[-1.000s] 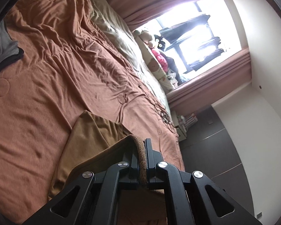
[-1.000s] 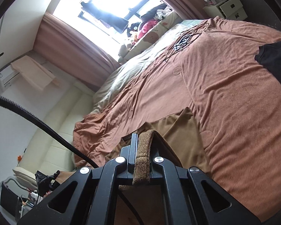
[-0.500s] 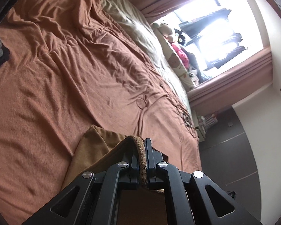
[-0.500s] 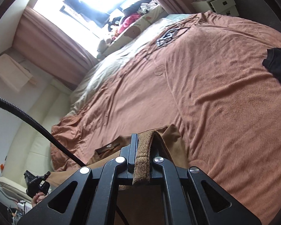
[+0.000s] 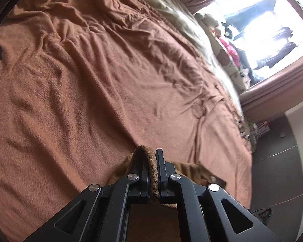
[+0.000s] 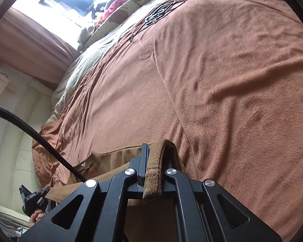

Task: Fold small clothes
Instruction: 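Lift the hem with both tools and fold it toward the collar, then open both tools and press the folded shirt flat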

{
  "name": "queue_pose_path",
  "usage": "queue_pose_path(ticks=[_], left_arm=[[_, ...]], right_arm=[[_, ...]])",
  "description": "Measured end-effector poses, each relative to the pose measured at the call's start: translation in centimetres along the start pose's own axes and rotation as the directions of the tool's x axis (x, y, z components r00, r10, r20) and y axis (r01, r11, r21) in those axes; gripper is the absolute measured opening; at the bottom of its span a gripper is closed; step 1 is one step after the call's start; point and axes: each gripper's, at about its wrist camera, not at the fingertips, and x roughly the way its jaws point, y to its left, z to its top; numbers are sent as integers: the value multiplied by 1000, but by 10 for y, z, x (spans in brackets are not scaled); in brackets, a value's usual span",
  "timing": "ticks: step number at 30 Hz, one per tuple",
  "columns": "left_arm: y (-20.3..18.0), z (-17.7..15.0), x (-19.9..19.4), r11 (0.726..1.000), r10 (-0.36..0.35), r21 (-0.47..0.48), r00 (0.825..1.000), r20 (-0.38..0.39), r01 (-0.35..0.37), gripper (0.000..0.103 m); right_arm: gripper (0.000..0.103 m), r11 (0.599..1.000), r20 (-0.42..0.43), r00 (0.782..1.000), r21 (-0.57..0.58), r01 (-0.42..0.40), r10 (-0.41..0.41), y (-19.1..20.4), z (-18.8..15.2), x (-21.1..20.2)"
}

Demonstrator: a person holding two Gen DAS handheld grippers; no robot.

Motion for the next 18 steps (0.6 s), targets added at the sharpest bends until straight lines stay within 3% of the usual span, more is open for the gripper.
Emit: queue_pose_path(ticks=[3, 6, 7, 8, 9, 10, 11, 18], left_arm=[[-1, 4, 17, 999, 30, 29, 998, -58, -29, 5], [-8, 7, 23, 994, 66, 91, 994, -90, -58, 14], [-14, 6, 22, 989, 79, 133, 993, -91, -66, 18], [-19, 5, 20, 984, 87, 164, 992, -88, -72, 34], [-24, 3, 17, 977, 97, 200, 992, -81, -79, 54], [-27, 1, 14, 970, 105, 228, 992, -69, -86, 62], [-30, -1, 10, 962, 114, 255, 992, -57, -96, 69], [-34, -8, 2, 903, 213, 396, 974, -78, -166, 69]], right_arm=[[2, 1000, -26, 1000, 12, 10, -10, -2, 5, 4], [6, 1000, -30, 999, -17, 16, -16, 2, 6, 2], [14, 999, -30, 999, -37, 29, -30, 6, 6, -1], [37, 998, -20, 999, -50, 39, -40, 7, 7, -5], [51, 997, -7, 999, -57, 47, -47, 7, 10, -7], [69, 996, 11, 998, -67, 56, -55, 9, 10, -13], [70, 995, 20, 998, -75, 59, -58, 11, 12, -13], [70, 963, -6, 985, -211, 165, -170, 23, 0, -27]])
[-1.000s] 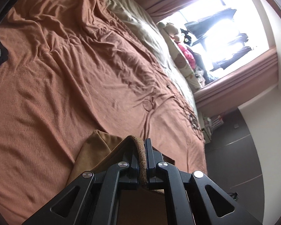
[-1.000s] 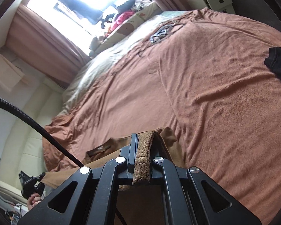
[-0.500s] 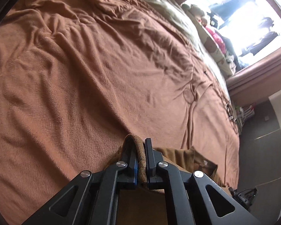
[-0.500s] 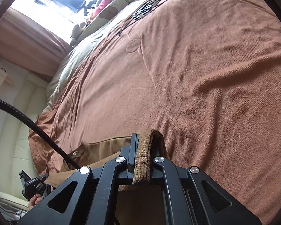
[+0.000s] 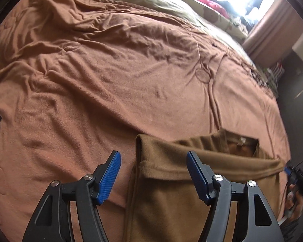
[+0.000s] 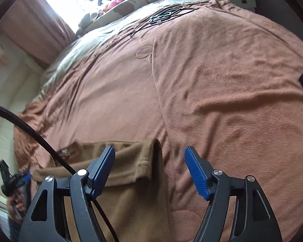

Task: Fold small clothes
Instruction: 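Open both tools and press the folded shirt flat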

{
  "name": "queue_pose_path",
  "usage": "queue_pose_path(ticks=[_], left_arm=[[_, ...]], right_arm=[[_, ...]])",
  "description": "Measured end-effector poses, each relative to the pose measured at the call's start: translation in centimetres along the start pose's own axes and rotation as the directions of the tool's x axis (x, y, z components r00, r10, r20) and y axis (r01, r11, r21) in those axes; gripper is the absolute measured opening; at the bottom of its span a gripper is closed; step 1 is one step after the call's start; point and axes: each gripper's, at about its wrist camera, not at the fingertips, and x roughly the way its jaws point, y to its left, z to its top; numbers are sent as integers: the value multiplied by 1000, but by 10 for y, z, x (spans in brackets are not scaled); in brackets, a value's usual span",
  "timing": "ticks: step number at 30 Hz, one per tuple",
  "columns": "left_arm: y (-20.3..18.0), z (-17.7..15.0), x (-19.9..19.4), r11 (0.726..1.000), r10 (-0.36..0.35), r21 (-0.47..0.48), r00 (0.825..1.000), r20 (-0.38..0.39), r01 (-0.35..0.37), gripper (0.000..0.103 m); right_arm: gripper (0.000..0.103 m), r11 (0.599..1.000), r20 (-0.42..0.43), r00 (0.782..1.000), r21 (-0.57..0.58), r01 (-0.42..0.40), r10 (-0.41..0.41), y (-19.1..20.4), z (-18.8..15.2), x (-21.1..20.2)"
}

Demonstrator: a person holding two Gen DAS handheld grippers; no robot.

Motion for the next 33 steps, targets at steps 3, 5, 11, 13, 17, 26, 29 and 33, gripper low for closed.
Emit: queue_pose_path(ticks=[3, 5, 11, 13, 17, 26, 29, 33], left_arm=[[-7, -9, 3, 996, 44, 77, 998, -34, -41, 69], [-11, -16, 9, 989, 75, 130, 995, -62, -67, 69], [-25, -33, 29, 952, 160, 283, 978, -134, -117, 69], [-26, -33, 40, 937, 209, 313, 967, -145, -156, 69], [-24, -26, 54, 917, 258, 343, 958, -125, -203, 69], [-24, 2, 73, 905, 264, 363, 962, -74, -221, 71], [-23, 13, 79, 913, 252, 346, 965, -67, -214, 71], [-24, 26, 82, 925, 237, 317, 970, -47, -210, 71]], right_arm=[[70, 993, -29, 997, -97, 62, -66, 14, -3, -4], [70, 984, -45, 994, -150, 92, -100, 23, -6, -3], [70, 955, -125, 973, -250, 161, -196, 36, -11, 12], [70, 934, -137, 956, -287, 212, -259, 39, -13, 23], [70, 917, -126, 943, -302, 261, -309, 43, -7, 42], [70, 909, -63, 940, -283, 305, -335, 48, 18, 70], [70, 912, -49, 942, -272, 307, -331, 47, 28, 80], [70, 921, -44, 949, -258, 291, -313, 43, 36, 90]])
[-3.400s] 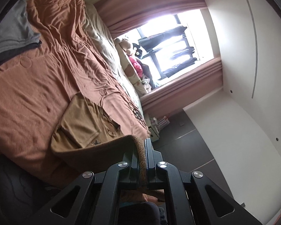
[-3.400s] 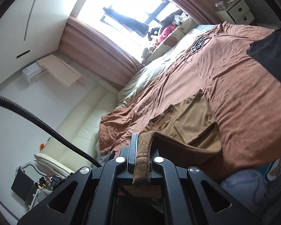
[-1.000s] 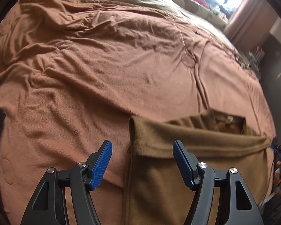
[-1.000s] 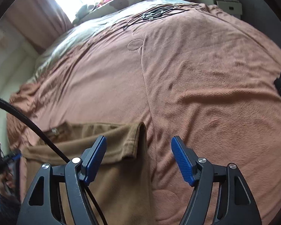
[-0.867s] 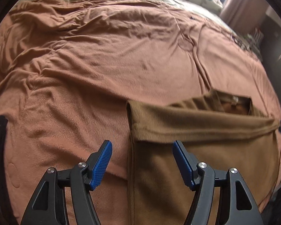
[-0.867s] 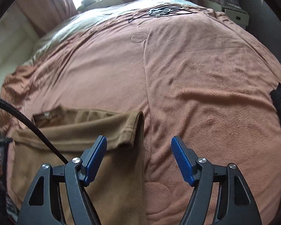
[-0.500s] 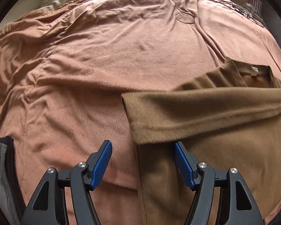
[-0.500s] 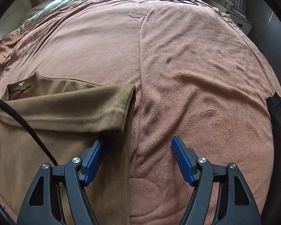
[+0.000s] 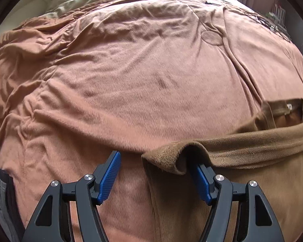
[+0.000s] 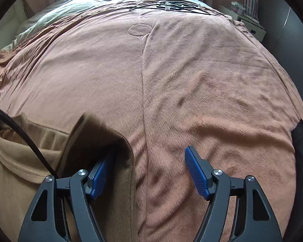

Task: Fold small clothes
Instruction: 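Open both tools and press the folded shirt flat, then pinch the folded shirt edge with both tools and release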

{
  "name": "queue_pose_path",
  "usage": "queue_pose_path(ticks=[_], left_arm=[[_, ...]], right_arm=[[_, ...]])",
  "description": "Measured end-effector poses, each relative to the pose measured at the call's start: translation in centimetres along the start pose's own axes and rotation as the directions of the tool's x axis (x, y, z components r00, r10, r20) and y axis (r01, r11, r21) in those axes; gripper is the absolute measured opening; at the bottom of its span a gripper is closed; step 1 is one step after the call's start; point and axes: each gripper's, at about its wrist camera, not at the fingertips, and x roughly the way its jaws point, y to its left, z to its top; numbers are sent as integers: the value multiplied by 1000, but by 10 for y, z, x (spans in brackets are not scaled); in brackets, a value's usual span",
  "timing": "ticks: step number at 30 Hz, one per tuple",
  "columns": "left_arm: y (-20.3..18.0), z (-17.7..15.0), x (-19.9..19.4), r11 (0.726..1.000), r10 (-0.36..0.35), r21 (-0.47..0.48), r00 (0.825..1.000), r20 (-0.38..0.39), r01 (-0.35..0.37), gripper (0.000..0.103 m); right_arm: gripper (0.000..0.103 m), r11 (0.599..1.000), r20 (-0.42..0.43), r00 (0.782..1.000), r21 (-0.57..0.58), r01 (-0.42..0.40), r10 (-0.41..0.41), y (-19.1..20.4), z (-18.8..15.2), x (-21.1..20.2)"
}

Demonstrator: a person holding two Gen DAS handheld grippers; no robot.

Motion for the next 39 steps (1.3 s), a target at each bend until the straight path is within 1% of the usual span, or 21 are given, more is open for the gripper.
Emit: queue_pose_path(ticks=[2, 5, 7, 9, 13, 15, 16, 17, 18, 21, 24, 25, 26, 27, 28, 29, 30, 31, 33, 35, 39], left_arm=[[3, 5, -3, 1000, -2, -24, 1000, 21, 2, 71], [11, 12, -11, 996, -37, -73, 997, 65, 42, 71], [15, 14, -19, 995, -46, -86, 995, 91, 54, 71], [19, 16, -25, 994, -56, -93, 993, 107, 66, 71], [29, 15, -31, 991, -66, -108, 992, 107, 78, 71], [33, 13, -25, 989, -81, -116, 993, 88, 91, 68], [34, 12, -20, 986, -98, -126, 993, 72, 107, 67], [34, 11, -15, 984, -112, -132, 992, 58, 118, 61], [34, 10, -10, 982, -125, -137, 991, 41, 129, 55], [31, 10, 6, 982, -126, -141, 992, 11, 126, 54], [28, 12, 17, 980, -131, -148, 991, 4, 130, 54], [27, 13, 18, 980, -128, -150, 992, 12, 128, 54], [26, 14, 19, 981, -126, -148, 992, 19, 127, 52], [25, 14, 19, 981, -125, -145, 992, 22, 127, 47], [23, 15, 18, 982, -127, -141, 992, 25, 129, 45], [22, 15, 18, 982, -127, -136, 992, 27, 129, 41], [21, 15, 17, 983, -128, -127, 991, 27, 131, 34], [20, 15, 17, 983, -134, -120, 991, 26, 136, 30], [18, 15, 14, 986, -130, -106, 991, 29, 132, 17], [18, 16, 11, 986, -135, -97, 990, 37, 138, 8], [19, 17, 1, 987, -111, -106, 991, 76, 118, 7]], right_arm=[[70, 1000, 9, 1000, 3, -6, 6, -1, 2, 2], [70, 1000, 16, 1000, 14, -22, 22, -7, 6, 7], [70, 997, 26, 998, 28, -66, 65, -12, 7, 6], [68, 989, 31, 990, 51, -138, 137, -18, 6, 3], [63, 969, 31, 970, 62, -241, 239, -25, 8, 4], [58, 960, 18, 962, 67, -272, 271, -27, 8, 10], [53, 960, 11, 962, 64, -272, 272, -27, 9, 14], [49, 961, 4, 963, 62, -269, 270, -28, 9, 18], [49, 962, -3, 964, 63, -266, 267, -28, 9, 22], [46, 955, -5, 959, 89, -282, 283, -34, 9, 30], [33, 948, -6, 953, 102, -301, 303, -35, 11, 26], [25, 942, -7, 948, 114, -315, 318, -37, 12, 28], [20, 939, -7, 945, 115, -324, 327, -37, 12, 28], [18, 939, -6, 945, 108, -325, 328, -36, 12, 26], [15, 941, -6, 945, 99, -323, 326, -35, 12, 26], [8, 941, -3, 946, 96, -323, 325, -34, 11, 24], [5, 941, 7, 946, 98, -323, 324, -35, 11, 23], [2, 941, 16, 947, 102, -322, 322, -35, 11, 20], [0, 941, 46, 947, 109, -321, 318, -38, 10, 12], [0, 942, 71, 948, 111, -317, 310, -39, 7, 5], [0, 947, 112, 950, 111, -302, 290, -40, 1, -4]])
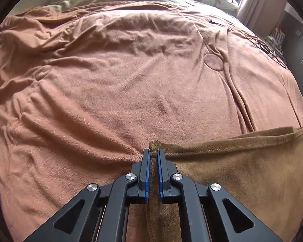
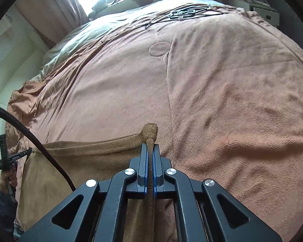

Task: Fold small clothes
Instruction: 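Pinch the folded shirt edge with both tools and release, then move both open tools back along the shirt to its folded end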

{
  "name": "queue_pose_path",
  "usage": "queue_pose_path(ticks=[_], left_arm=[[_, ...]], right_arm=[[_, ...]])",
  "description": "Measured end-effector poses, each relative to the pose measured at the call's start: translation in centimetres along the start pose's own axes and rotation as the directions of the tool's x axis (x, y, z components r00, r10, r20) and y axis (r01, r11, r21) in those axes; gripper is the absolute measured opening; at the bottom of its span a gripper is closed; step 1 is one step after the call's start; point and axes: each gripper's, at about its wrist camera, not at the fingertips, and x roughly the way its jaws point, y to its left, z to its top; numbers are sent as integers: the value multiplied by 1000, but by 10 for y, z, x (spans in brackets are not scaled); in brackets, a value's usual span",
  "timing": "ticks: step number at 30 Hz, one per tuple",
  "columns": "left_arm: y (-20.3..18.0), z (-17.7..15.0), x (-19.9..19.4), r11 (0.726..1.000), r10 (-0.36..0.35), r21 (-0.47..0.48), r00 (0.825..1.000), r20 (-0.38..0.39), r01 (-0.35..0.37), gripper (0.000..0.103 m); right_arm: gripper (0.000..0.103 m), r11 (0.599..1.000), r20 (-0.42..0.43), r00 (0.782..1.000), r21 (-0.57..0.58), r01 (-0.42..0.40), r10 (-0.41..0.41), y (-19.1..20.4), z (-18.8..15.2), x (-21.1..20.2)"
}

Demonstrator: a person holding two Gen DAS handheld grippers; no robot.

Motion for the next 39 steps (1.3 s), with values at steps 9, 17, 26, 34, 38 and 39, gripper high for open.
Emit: queue_pose_path(ticks=[9, 17, 26, 34, 38, 39], left_arm=[[6, 5, 12, 999, 32, -31, 999, -5, -32, 7], [4, -3, -4, 997, -7, -71, 999, -34, 5, 13], [-16, -43, -63, 998, -53, -29, 999, 5, 53, 17], [-37, -97, -92, 996, -86, 22, 996, -3, 86, 17], [-46, -127, -103, 994, -94, 51, 995, -15, 95, 17], [-48, -135, -106, 993, -98, 58, 995, -16, 99, 17]], right_arm=[[0, 998, 6, 999, 15, 54, -54, 3, -11, 13], [20, 994, -24, 994, -15, 107, -108, 12, -13, 2], [61, 996, 24, 997, -45, 78, -77, 31, -43, -61], [60, 989, -31, 997, -135, 62, -67, 42, -93, -105], [60, 986, -67, 996, -160, 45, -57, 46, -105, -124], [60, 985, -75, 996, -166, 41, -54, 47, -109, -127]])
